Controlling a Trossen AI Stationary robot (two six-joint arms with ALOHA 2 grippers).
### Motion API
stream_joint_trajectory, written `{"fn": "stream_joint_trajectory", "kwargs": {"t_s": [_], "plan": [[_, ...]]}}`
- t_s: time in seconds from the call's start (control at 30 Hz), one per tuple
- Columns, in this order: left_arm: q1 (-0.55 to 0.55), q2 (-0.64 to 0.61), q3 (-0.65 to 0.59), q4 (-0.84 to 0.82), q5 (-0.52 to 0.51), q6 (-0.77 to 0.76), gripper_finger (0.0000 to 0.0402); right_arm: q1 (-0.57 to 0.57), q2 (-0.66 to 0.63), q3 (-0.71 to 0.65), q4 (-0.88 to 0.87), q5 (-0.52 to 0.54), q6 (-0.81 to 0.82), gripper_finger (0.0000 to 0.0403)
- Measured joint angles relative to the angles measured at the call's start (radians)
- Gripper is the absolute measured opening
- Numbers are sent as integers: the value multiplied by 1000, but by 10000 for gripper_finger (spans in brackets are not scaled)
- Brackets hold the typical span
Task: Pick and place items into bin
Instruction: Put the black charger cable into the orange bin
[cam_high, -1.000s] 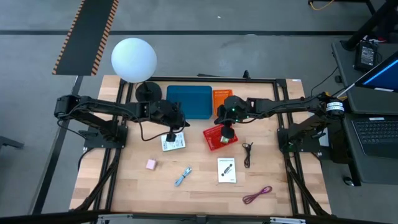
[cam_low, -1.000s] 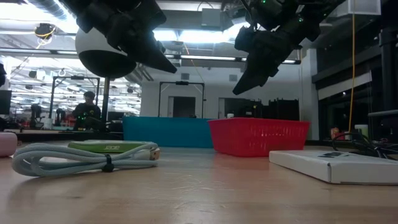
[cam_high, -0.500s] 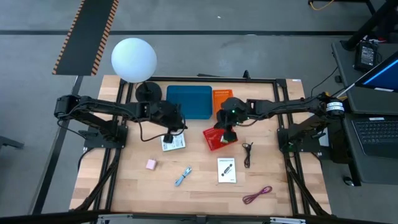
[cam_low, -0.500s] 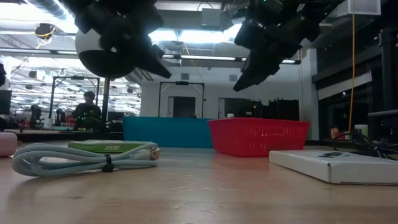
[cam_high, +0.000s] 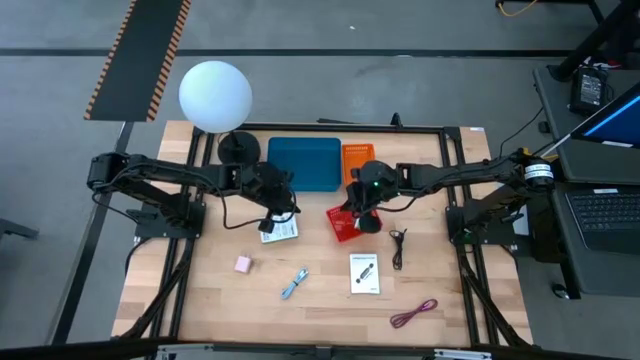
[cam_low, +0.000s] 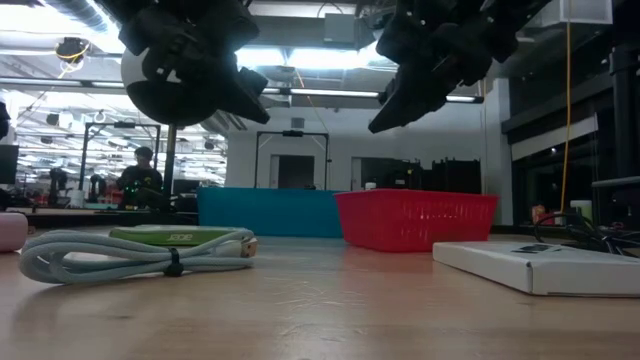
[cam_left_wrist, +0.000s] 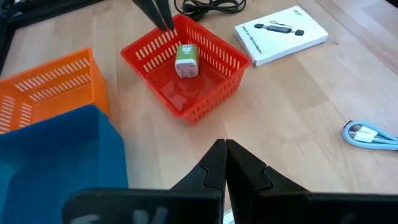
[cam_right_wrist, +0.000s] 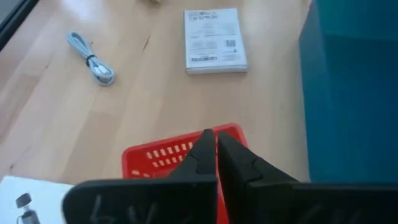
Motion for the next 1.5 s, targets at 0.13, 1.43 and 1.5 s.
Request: {"fn": "stream_joint_trajectory", "kwargs": {"t_s": [0.13,1.43,1.5], "plan": [[6,-4,0,8,72,96,2,10,1,0,89,83,18,0],[-143,-165,0,-228,-133,-87,1,167,-483,-390,128,503,294,0],[-130,-195,0,-215,-118,-54,1,166,-493,-390,127,503,294,0]]}}
